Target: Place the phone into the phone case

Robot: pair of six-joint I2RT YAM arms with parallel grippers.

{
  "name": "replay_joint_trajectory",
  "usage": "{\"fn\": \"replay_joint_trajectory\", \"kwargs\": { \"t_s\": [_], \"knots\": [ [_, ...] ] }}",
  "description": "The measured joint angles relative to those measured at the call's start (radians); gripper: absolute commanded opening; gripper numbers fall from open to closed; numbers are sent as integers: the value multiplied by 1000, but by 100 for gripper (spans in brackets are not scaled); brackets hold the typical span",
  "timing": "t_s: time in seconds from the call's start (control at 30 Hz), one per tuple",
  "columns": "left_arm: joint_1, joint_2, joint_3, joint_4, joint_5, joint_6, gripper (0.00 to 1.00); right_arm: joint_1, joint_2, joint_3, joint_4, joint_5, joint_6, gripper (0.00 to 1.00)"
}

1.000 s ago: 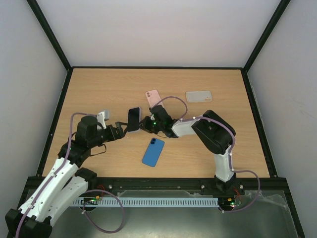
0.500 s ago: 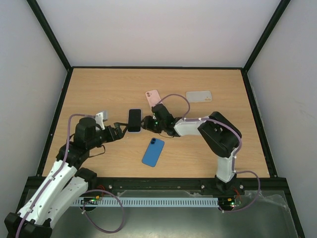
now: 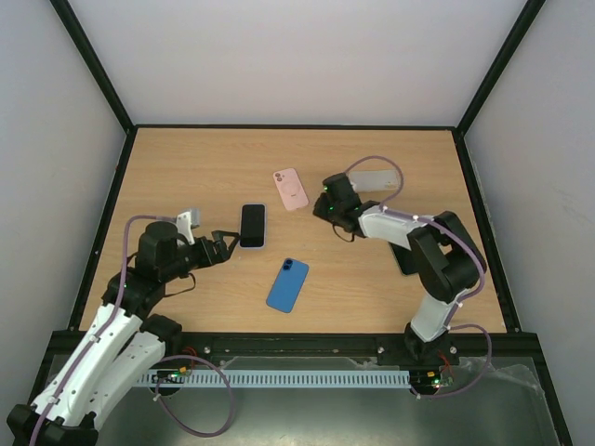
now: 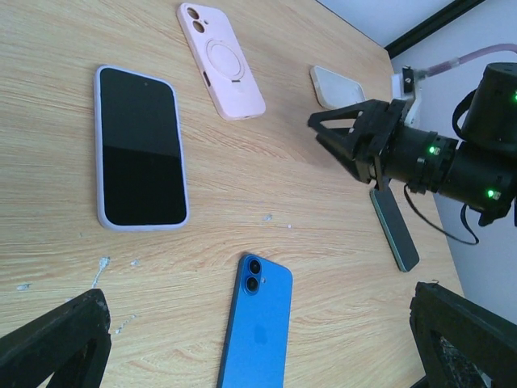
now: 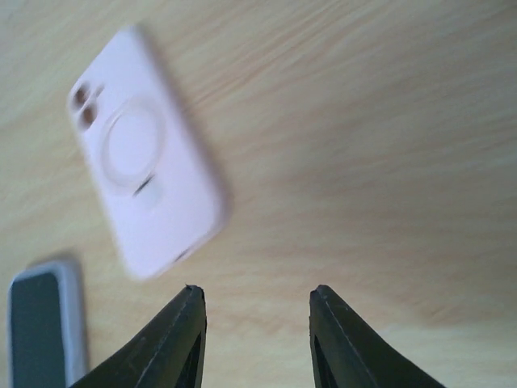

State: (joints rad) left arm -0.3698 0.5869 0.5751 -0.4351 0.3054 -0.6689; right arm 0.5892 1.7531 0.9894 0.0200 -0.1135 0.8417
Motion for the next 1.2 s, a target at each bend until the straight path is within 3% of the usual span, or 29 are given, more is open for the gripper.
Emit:
{"fn": "replay_joint_trajectory", "kwargs": {
  "t_s": [0.23, 0.5, 0.83, 1.2],
  "knots": [
    [0, -13, 10, -9, -10, 0, 100, -198, 5, 3, -20, 54, 23, 33],
    [0, -27, 15, -19, -15, 0, 100, -348, 119, 111, -47, 79, 115, 32],
    [0, -27, 30, -32, -19, 0, 100, -395, 236, 248, -86, 87, 200, 30],
    [0, -23, 45, -36, -23, 0, 100, -396, 284, 294, -119, 95, 264, 30]
  ]
}}
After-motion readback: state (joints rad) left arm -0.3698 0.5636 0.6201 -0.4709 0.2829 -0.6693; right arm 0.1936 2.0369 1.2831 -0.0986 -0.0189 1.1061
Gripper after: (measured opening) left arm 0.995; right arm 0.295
